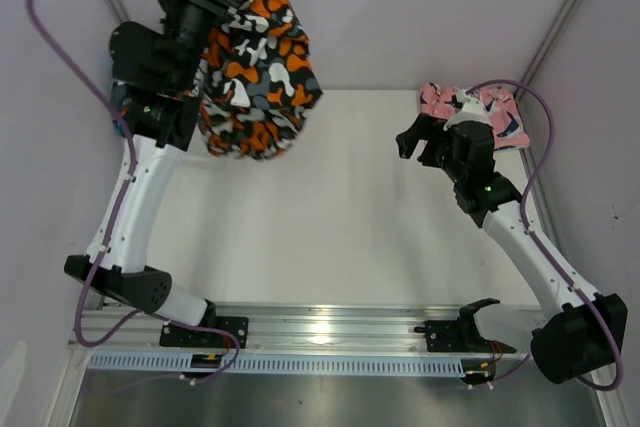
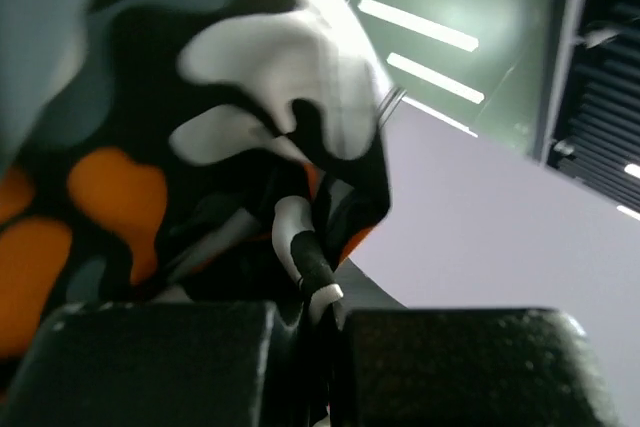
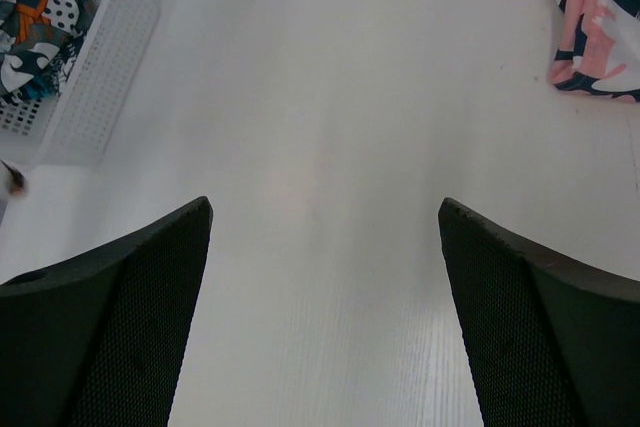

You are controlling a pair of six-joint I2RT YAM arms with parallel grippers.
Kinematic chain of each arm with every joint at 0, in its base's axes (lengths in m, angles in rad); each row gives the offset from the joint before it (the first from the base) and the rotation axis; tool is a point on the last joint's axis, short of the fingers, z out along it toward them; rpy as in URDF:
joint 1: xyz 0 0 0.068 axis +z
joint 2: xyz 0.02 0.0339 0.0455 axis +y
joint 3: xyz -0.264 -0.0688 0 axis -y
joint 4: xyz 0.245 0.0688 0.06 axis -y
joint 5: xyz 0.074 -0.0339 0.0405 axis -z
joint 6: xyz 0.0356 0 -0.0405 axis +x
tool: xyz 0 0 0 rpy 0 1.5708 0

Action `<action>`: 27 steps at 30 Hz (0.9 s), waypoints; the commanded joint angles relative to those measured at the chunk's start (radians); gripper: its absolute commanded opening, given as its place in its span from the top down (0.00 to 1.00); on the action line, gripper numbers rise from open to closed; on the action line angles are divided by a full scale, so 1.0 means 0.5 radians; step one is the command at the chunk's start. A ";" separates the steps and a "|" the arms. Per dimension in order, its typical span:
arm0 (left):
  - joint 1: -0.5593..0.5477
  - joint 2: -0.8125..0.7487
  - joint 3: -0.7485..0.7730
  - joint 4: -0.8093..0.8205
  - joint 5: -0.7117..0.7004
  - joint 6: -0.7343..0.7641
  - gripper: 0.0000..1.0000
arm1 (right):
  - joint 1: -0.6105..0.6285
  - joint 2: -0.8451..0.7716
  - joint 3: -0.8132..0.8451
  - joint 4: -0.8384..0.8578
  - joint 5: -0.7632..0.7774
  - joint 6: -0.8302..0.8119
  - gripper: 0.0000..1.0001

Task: Fold and stack the shorts
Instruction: Move the shorts to the center of the board

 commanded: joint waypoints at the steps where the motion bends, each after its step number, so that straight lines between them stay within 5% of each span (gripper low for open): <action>1: -0.164 0.005 -0.092 -0.071 -0.113 0.003 1.00 | -0.031 -0.132 0.064 -0.142 0.053 0.045 0.05; 7: -0.404 -0.069 -0.267 0.056 -0.209 -0.042 1.00 | -0.230 -0.316 0.046 -0.278 0.074 0.131 0.07; 13: -0.726 0.280 -0.135 0.143 -0.224 -0.120 1.00 | -0.494 -0.439 0.036 -0.422 0.090 0.223 0.07; 19: -0.898 0.942 0.511 0.217 -0.191 -0.291 1.00 | -0.752 -0.500 0.015 -0.462 0.022 0.318 0.07; 23: -0.981 1.446 1.290 0.225 -0.083 -0.441 1.00 | -0.872 -0.513 0.012 -0.456 -0.033 0.321 0.07; 27: -0.990 1.389 1.118 0.355 -0.053 -0.466 1.00 | -0.927 -0.510 -0.013 -0.431 -0.143 0.333 0.08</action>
